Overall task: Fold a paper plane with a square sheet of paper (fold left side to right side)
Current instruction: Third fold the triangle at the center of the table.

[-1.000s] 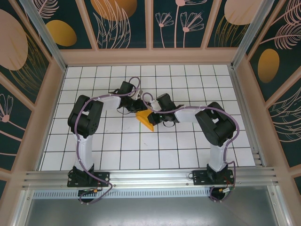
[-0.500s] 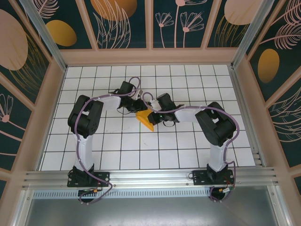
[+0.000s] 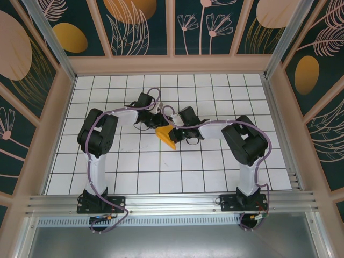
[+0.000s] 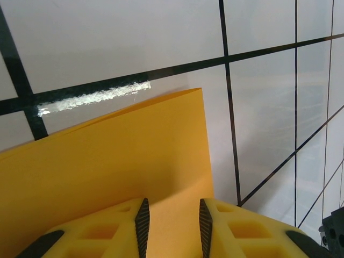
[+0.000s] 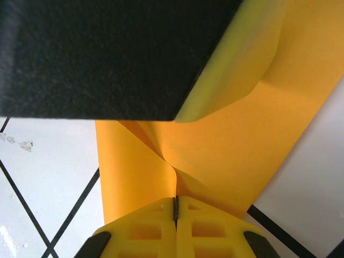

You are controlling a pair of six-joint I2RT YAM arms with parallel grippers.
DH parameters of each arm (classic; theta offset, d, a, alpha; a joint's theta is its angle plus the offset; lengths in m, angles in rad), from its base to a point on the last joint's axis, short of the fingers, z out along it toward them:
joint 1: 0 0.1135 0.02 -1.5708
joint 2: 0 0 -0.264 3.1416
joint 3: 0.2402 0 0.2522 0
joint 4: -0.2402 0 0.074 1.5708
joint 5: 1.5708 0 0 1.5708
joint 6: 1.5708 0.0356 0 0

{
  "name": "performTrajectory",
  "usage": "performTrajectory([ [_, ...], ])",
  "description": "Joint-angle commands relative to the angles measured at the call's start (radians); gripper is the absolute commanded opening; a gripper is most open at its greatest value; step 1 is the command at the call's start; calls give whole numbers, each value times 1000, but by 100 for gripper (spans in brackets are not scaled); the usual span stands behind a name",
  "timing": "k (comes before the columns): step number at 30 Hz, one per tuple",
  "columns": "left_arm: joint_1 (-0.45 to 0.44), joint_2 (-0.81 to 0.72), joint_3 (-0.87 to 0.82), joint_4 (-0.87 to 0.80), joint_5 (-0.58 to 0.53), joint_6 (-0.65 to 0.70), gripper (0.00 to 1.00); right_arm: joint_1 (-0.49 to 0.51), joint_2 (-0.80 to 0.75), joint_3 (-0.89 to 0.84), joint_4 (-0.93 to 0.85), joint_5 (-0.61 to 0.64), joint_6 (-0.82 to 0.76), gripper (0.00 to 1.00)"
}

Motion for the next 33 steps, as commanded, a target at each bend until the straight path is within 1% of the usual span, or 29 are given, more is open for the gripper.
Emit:
performTrajectory([
  [1, -15, 15, 4, -51, -42, 28, 36, -5, 24, -15, -26, 11, 12, 0],
  [5, 8, -29, 44, -85, -36, 37, 40, -5, 24, -33, -23, 13, 14, 0],
  [10, 61, -74, 69, -79, 52, 21, 45, -5, 28, -38, -23, 13, 14, 0],
  [13, 83, -102, 67, -79, 64, 14, 46, -5, 31, -35, -23, 12, 11, 0],
  [15, 88, -132, 44, -72, 62, 2, 45, -6, 30, -33, -23, 10, 9, 0],
  [17, 89, -168, -1, -42, 70, -23, 41, -5, 29, -35, -21, 7, 8, 0],
  [20, 86, -232, -110, 60, 134, -94, 36, -5, 29, -36, -19, 4, 4, 0],
  [23, 75, -269, -185, 81, 153, -109, 34, -5, 30, -38, -13, 1, 3, 0],
  [29, 38, -263, -253, 117, 161, -138, 33, -5, 30, -39, -13, 4, 4, 0],
  [33, 13, -222, -242, 134, 155, -152, 33, -3, 33, -36, -13, 1, 9, 0],
])
